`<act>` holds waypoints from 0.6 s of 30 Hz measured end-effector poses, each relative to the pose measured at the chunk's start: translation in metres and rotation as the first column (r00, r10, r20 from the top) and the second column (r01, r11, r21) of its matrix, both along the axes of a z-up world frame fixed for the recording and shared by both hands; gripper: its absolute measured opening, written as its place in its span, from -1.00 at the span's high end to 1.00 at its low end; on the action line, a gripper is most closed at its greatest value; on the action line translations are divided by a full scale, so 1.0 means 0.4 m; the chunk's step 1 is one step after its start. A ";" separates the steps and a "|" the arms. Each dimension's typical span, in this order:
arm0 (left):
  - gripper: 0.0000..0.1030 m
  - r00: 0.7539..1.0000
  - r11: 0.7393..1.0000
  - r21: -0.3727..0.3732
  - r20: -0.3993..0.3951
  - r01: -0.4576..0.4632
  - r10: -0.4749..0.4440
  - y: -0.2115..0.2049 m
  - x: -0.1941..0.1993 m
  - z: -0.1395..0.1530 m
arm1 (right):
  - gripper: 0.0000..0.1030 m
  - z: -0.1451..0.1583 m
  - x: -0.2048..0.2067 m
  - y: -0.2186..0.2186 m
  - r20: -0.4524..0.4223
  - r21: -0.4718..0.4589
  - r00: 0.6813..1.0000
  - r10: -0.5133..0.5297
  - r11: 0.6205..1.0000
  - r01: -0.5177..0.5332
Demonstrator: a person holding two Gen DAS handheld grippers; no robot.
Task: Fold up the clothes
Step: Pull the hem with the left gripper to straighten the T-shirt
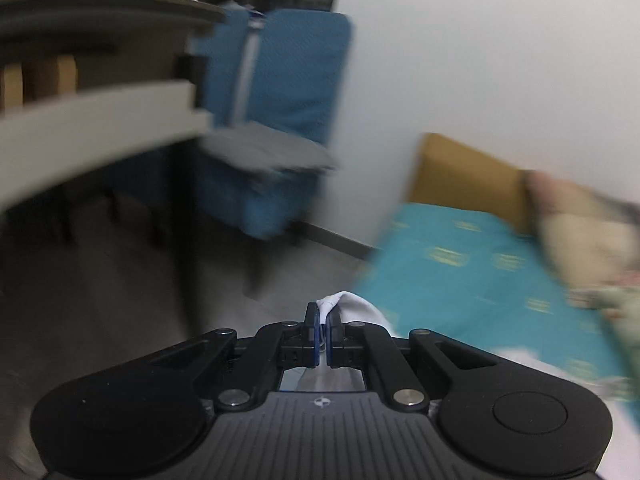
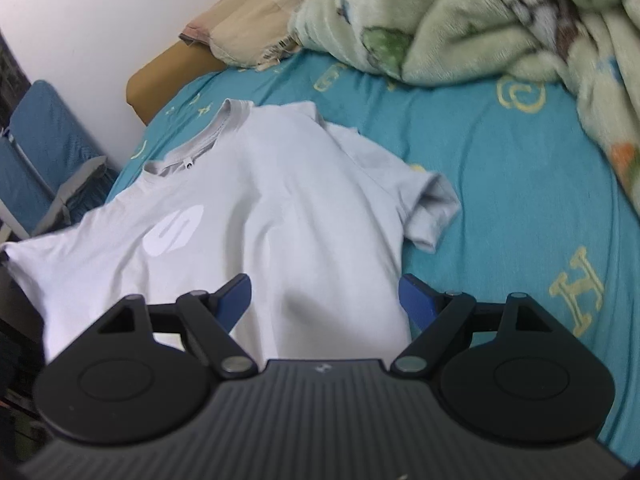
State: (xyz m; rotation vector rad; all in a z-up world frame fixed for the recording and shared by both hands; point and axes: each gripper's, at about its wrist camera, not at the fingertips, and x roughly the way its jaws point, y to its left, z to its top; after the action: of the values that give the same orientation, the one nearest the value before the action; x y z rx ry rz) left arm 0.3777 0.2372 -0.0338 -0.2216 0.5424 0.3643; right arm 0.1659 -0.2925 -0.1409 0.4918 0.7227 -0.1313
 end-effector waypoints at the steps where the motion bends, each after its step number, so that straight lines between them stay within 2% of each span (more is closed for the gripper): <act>1: 0.95 0.999 0.999 0.018 -0.020 -0.026 0.027 0.028 0.031 -0.007 | -0.60 0.005 0.007 0.008 0.008 -0.022 1.000 0.005 1.000 -0.005; 5: 0.95 0.990 0.995 0.064 -0.115 -0.076 0.083 0.078 0.116 -0.101 | -0.60 0.026 0.030 0.035 0.065 -0.114 0.997 0.033 0.993 -0.026; 8: 0.90 0.991 0.999 -0.003 -0.126 -0.051 0.050 0.088 0.123 -0.171 | -0.60 0.034 0.043 0.053 0.100 -0.154 0.993 0.061 0.987 -0.045; 10: 0.52 0.990 0.997 -0.054 -0.132 -0.053 0.046 0.083 0.105 -0.207 | -0.59 0.038 0.051 0.066 0.117 -0.183 0.990 0.082 0.981 -0.060; 13: 0.25 0.992 0.991 -0.128 -0.122 -0.037 0.022 0.046 0.055 -0.222 | -0.59 0.037 0.056 0.079 0.130 -0.194 0.986 0.101 0.978 -0.075; 14: 0.16 0.993 0.991 -0.133 -0.121 -0.021 0.005 0.025 0.032 -0.213 | -0.59 0.036 0.058 0.081 0.126 -0.189 0.987 0.104 0.979 -0.079; 15: -0.05 0.993 0.993 -0.121 -0.115 -0.001 -0.013 0.001 0.006 -0.196 | -0.59 0.037 0.057 0.084 0.125 -0.182 0.986 0.110 0.980 -0.086; 18: -0.44 0.994 0.995 -0.060 -0.076 0.078 -0.082 -0.084 -0.083 -0.129 | -0.59 0.048 0.042 0.086 0.143 -0.183 0.981 0.128 0.978 -0.101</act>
State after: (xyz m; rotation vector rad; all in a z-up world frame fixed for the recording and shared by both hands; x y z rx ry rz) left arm 0.3446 0.2035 -0.0852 -0.2402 0.6380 0.2807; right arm 0.1826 -0.2580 -0.1215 0.2875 0.5798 -0.0468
